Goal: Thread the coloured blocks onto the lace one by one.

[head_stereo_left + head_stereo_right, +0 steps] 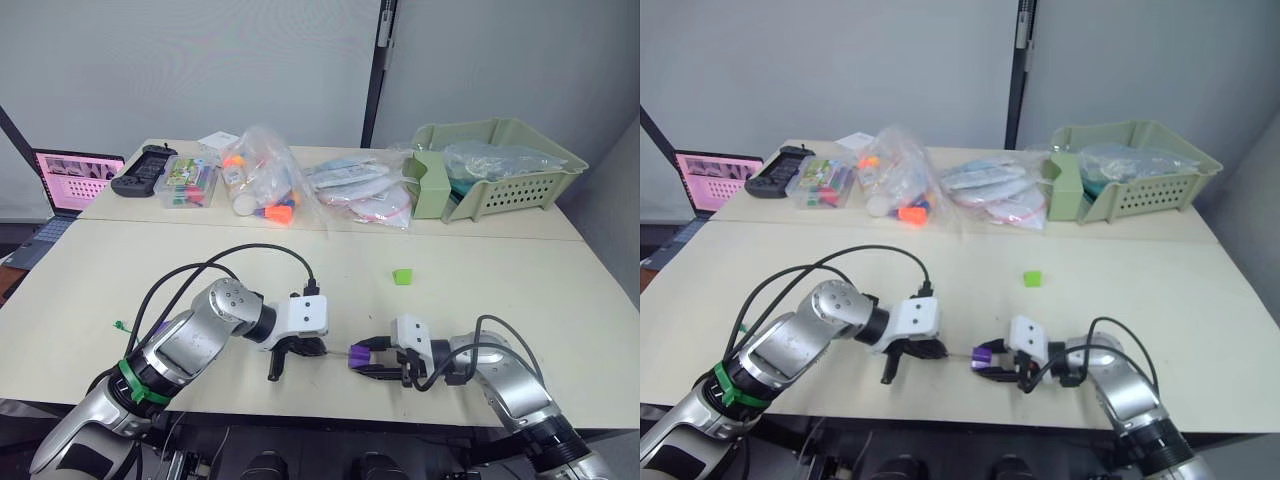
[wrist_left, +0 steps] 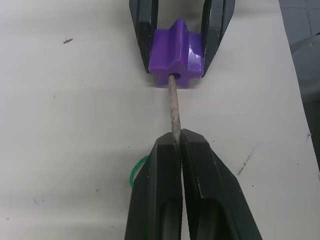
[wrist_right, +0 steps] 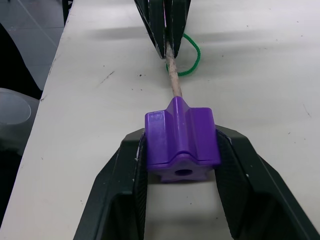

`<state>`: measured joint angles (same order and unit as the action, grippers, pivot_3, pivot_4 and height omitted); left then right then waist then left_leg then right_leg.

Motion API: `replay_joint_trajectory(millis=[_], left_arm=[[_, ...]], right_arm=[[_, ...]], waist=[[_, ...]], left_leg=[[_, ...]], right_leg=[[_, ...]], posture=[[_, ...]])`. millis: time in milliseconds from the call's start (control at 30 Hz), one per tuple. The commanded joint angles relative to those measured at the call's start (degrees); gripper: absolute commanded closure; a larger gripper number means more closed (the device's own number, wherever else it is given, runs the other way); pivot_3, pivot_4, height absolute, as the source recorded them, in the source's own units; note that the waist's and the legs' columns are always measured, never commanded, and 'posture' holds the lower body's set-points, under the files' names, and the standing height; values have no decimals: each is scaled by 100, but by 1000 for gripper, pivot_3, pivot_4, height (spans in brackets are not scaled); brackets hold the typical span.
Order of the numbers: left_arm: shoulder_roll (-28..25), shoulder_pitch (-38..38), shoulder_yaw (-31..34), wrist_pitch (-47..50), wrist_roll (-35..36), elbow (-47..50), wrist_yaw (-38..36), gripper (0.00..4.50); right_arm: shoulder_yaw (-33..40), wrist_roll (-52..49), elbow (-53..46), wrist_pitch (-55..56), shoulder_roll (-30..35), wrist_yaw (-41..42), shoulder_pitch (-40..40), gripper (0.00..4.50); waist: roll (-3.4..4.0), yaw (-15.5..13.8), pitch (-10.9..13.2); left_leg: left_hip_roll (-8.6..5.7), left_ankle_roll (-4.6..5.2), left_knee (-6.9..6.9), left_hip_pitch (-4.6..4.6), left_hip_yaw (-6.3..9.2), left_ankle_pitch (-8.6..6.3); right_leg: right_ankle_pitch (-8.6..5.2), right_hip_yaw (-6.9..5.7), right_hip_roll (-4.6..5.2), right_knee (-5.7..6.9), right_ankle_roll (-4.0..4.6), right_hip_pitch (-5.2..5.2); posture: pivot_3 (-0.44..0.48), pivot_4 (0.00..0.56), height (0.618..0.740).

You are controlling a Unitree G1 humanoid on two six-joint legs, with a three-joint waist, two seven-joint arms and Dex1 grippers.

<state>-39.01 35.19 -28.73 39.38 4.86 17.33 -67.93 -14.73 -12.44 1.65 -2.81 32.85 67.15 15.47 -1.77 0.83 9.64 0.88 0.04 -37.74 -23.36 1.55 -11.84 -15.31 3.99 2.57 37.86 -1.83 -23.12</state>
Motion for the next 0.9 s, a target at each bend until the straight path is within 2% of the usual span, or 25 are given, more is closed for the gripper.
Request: replay_joint_trajectory(millis=[33,667,900], left_arm=[[-22,11,76,38,22,192,81,4500],[60,60,-114,71,-88,145,253,4500],[386,205,-268,69,-132,16,396,4500]], right_arm=[[-84,89,281,178,-9,144,-16,3127],[-124,88,412,356,2,326,19,3127],[-170,138,280,320,31,312,1,3127]], waist=[[0,0,0],[0,-4,0],[0,-5,0]], left_leg=[[0,0,0,0,0,0],[0,0,0,5,0,0],[0,0,0,5,0,0]], right_leg=[[0,0,0,0,0,0],[0,1,1,0,0,5],[0,0,0,0,0,6]], posture=[[0,150,740],[0,150,740],[0,150,740]])
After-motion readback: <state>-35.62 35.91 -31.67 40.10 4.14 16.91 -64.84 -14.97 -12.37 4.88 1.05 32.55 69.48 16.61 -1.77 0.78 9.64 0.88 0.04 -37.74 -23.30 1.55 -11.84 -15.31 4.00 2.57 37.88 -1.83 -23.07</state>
